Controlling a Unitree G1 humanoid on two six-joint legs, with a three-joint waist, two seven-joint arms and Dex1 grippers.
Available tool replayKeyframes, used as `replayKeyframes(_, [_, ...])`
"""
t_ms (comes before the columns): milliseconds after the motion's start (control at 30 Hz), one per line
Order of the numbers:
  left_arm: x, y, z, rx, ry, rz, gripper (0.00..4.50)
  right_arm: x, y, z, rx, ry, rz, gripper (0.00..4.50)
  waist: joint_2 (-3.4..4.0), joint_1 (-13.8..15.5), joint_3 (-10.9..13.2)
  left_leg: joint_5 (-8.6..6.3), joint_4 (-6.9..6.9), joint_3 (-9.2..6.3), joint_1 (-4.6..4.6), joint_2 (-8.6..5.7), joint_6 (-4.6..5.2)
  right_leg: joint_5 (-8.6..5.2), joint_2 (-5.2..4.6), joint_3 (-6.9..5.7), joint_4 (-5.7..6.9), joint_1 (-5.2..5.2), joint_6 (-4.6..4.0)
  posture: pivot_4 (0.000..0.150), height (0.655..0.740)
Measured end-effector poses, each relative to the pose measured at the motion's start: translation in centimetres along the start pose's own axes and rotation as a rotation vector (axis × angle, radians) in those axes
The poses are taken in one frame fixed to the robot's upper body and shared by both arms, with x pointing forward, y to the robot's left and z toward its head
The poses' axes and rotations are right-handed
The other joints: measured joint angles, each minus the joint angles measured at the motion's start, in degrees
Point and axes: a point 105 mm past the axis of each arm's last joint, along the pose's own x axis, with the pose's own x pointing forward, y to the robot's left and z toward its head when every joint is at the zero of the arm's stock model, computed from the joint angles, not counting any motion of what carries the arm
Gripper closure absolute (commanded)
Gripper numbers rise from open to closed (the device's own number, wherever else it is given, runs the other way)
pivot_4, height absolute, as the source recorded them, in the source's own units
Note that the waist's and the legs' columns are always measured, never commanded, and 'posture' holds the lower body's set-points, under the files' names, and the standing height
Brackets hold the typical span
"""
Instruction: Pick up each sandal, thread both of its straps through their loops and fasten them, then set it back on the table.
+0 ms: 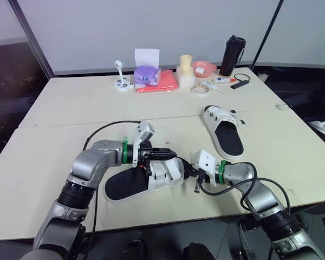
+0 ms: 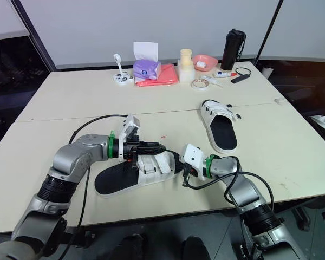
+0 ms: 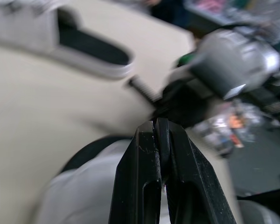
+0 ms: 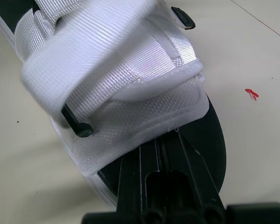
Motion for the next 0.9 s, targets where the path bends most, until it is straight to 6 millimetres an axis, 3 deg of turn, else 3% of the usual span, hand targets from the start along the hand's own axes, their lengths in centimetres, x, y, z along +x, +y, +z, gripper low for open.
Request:
replayKeyframes(100, [-0.2,-1.0,0.5,0.014,-0.007,-0.056,4.47,0.0,0.0,0.0,-0.004,0.002,0.001,4.50,0.01,0.01,-0.01,0.00,0.00,0.00,0.01,0.00,0.00,-0.01,0.00,0.00,0.00,0.00,-0.03,0.150,0.7400])
replayKeyframes(300, [-0.2,-0.8,0.6,0.008,-0.021,-0.053,4.47,0.0,0.1,0.0,-0.007,0.007,0.003,4.50,0.01,0.06,-0.01,0.00,0.00,0.00,0.01,0.00,0.00,-0.02,0.00,0.00,0.00,0.00,-0.03,0.150,0.7400])
replayKeyframes(633, [0.2,0.7,1.4,0.036,-0.017,-0.043,4.47,-0.1,0.2,-0.2,-0.016,0.015,0.006,4.50,0.00,0.21,0.00,0.00,0.00,0.02,-0.01,-0.01,0.00,-0.02,0.00,0.00,-0.02,-0.02,-0.03,0.150,0.7400])
replayKeyframes(900, [0.2,3.3,1.1,0.058,0.017,-0.018,4.47,-0.3,0.3,-0.2,-0.024,0.020,0.006,4.50,0.00,0.39,0.00,0.00,-0.01,0.03,-0.03,-0.05,0.00,-0.02,0.00,-0.02,-0.05,-0.01,-0.02,0.150,0.7400])
